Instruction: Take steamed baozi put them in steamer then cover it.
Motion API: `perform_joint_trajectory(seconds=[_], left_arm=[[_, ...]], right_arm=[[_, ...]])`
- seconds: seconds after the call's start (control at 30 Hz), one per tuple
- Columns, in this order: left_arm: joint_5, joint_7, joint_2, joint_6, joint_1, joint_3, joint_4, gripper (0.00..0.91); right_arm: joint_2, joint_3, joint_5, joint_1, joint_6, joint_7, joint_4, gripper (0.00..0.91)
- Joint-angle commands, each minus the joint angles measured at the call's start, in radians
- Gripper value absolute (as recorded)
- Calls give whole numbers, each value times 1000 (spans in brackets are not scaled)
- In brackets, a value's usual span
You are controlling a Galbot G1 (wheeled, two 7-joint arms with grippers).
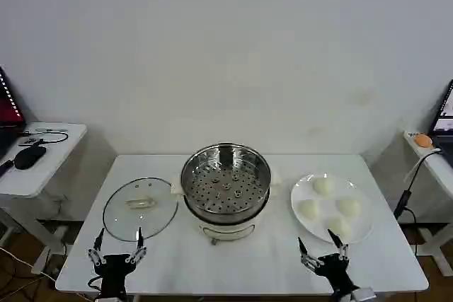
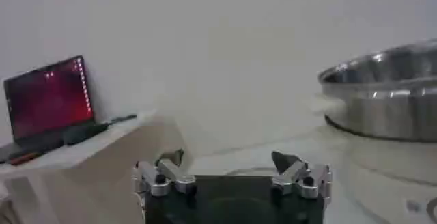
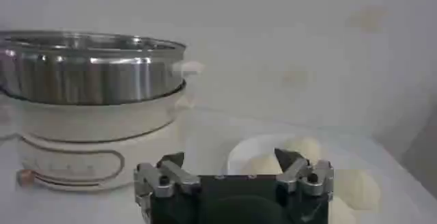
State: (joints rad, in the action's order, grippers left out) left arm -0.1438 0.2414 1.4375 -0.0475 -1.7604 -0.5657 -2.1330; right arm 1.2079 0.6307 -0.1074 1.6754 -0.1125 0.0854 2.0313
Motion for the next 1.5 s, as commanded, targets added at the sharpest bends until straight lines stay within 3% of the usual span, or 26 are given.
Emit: perform_joint_trajectory(seconds=[0.03,0.17,0.3,0.37,0.43,0.47,0.53,0.57,0.67,0.7,0.73,0.77,0.8,0.83,0.9,1.07,1.23,1.5], left_arm=[[-58,-92,-1,-82,2,2,-19,907],[-101,-134,7,-83,11,6,-24,907],[-180,-200,4,-75,7,4,-18,907],[-200,-207,5,-63,4,2,-15,907],[-213,-207,9,-59,2,-1,-15,907],[-212,-207,9,-59,2,-2,-15,907],[-216,-206,13,-59,-2,-5,-16,907],[-218,-206,14,-59,-3,-5,-16,907],[-229,-207,19,-60,-7,-10,-19,907],[-232,-208,21,-59,-6,-12,-20,907],[-239,-211,23,-59,-6,-13,-20,907],[-244,-212,25,-58,-6,-16,-20,907],[-249,-214,27,-58,-6,-19,-20,907],[-249,-214,28,-57,-6,-21,-20,907],[-251,-214,30,-57,-7,-26,-20,907],[-250,-216,35,-56,2,-43,-13,907],[-247,-222,34,-59,17,-63,-5,907],[-235,-233,28,-59,28,-89,2,907]], right_arm=[[-81,15,20,-40,-111,-16,5,907],[-214,33,128,-117,-168,51,-26,907],[-361,49,176,-206,-214,148,-68,907],[-433,49,198,-263,-207,225,-107,907],[-516,34,233,-347,-166,335,-158,907],[-544,26,248,-372,-157,355,-179,907],[-613,-18,312,-467,-109,492,-240,907],[-634,-33,327,-498,-91,520,-260,907],[-695,-158,422,-684,-46,682,-356,907],[-702,-183,435,-716,-39,707,-376,907],[-715,-237,453,-804,-9,771,-411,907],[-719,-274,466,-846,0,788,-429,907],[-725,-331,492,-923,40,857,-470,907],[-728,-377,510,-965,81,875,-499,907],[-725,-475,545,-1074,139,972,-564,907],[-655,-717,592,-1305,191,1037,-728,907],[-542,-897,596,-1474,205,1058,-898,907],[-361,-988,617,-1583,221,1052,-1124,907]])
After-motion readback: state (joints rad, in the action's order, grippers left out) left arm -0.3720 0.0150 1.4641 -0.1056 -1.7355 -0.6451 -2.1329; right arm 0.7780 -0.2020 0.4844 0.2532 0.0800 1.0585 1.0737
